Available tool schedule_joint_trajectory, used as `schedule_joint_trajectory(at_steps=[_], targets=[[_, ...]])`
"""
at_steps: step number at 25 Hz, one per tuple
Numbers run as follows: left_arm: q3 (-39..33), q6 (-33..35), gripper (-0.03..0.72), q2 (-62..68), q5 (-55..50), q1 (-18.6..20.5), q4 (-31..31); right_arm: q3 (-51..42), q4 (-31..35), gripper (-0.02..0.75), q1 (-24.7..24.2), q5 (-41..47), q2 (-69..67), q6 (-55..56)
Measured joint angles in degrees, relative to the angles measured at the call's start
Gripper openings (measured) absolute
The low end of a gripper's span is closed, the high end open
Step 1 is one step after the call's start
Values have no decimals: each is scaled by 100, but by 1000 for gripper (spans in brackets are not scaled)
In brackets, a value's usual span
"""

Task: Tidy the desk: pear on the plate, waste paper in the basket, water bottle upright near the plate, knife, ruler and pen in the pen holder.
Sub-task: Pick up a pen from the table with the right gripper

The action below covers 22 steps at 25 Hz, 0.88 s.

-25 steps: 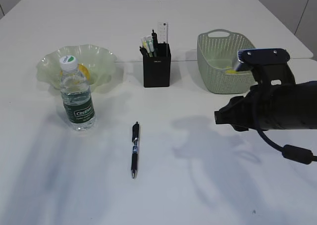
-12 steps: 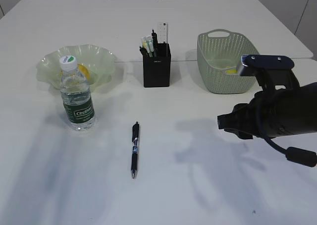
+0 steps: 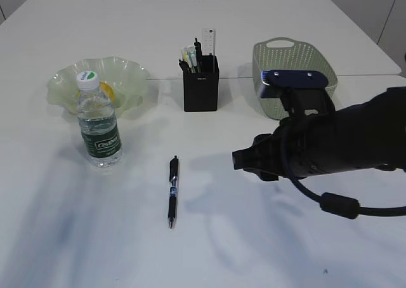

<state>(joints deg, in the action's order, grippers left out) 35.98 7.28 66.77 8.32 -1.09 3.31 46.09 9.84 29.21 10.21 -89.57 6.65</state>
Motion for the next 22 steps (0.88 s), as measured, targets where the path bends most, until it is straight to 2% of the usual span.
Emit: schedule_joint_trajectory(at_steps=[13, 22], targets=[[0, 0, 341, 0, 0, 0, 10, 968, 573, 230, 32, 436, -898, 0], [0, 0, 341, 0, 0, 0, 10, 1761, 930, 230, 350, 940, -1436, 0]])
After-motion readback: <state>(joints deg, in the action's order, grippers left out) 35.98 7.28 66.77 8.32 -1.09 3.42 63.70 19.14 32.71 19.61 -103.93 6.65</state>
